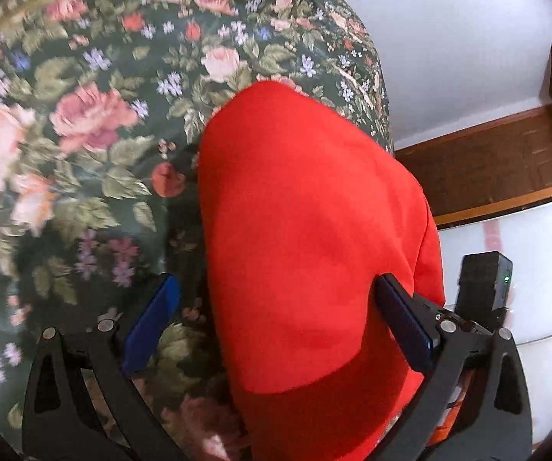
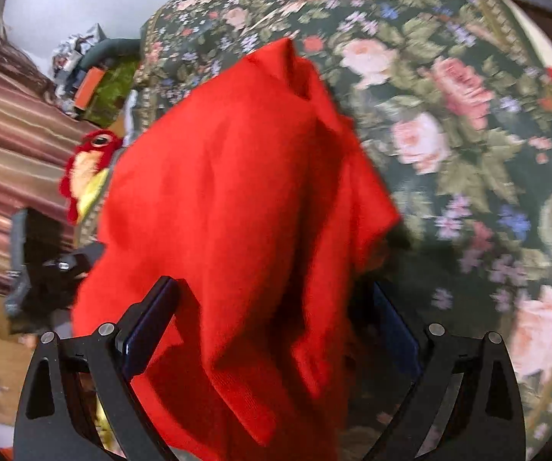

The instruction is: Fold large clothes

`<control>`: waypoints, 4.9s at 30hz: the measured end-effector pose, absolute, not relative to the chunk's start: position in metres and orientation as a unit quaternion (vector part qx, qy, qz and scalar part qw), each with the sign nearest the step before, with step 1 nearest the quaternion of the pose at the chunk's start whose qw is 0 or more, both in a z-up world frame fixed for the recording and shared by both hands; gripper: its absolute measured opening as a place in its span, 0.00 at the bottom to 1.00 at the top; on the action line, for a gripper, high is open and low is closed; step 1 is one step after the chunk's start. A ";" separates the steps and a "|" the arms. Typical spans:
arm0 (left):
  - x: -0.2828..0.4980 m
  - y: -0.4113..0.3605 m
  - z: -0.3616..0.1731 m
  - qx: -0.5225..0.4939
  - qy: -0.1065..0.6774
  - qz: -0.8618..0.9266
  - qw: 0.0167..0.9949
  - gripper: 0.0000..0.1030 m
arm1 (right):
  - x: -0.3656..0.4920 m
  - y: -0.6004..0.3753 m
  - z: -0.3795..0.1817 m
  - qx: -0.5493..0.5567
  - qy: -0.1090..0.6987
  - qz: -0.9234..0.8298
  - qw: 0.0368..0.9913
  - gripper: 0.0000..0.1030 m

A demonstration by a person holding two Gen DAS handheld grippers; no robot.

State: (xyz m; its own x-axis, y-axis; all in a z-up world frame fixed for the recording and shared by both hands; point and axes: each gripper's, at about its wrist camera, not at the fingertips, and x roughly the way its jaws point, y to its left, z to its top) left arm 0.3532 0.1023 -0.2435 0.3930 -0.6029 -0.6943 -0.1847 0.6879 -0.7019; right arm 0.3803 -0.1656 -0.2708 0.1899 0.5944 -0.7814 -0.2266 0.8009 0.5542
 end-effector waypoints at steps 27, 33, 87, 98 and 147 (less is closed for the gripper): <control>0.324 0.121 -0.183 -0.333 0.506 -0.189 0.773 0.54 | 0.366 -0.116 -0.215 0.160 0.554 0.309 0.756 0.26; 0.340 0.151 -0.155 -0.302 0.482 -0.178 0.803 0.53 | 0.383 -0.068 -0.198 0.136 0.535 0.326 0.767 0.26; 0.306 0.264 -0.163 -0.191 0.498 0.050 0.844 0.75 | 0.382 -0.001 -0.196 0.057 0.510 0.265 0.816 0.61; 0.199 0.209 -0.007 -0.121 0.315 0.019 0.941 0.75 | 0.273 -0.011 -0.058 0.039 0.324 0.331 0.885 0.61; 0.035 0.113 0.037 -0.034 0.108 0.081 0.990 1.00 | 0.110 -0.050 -0.007 0.022 0.119 0.268 0.956 1.00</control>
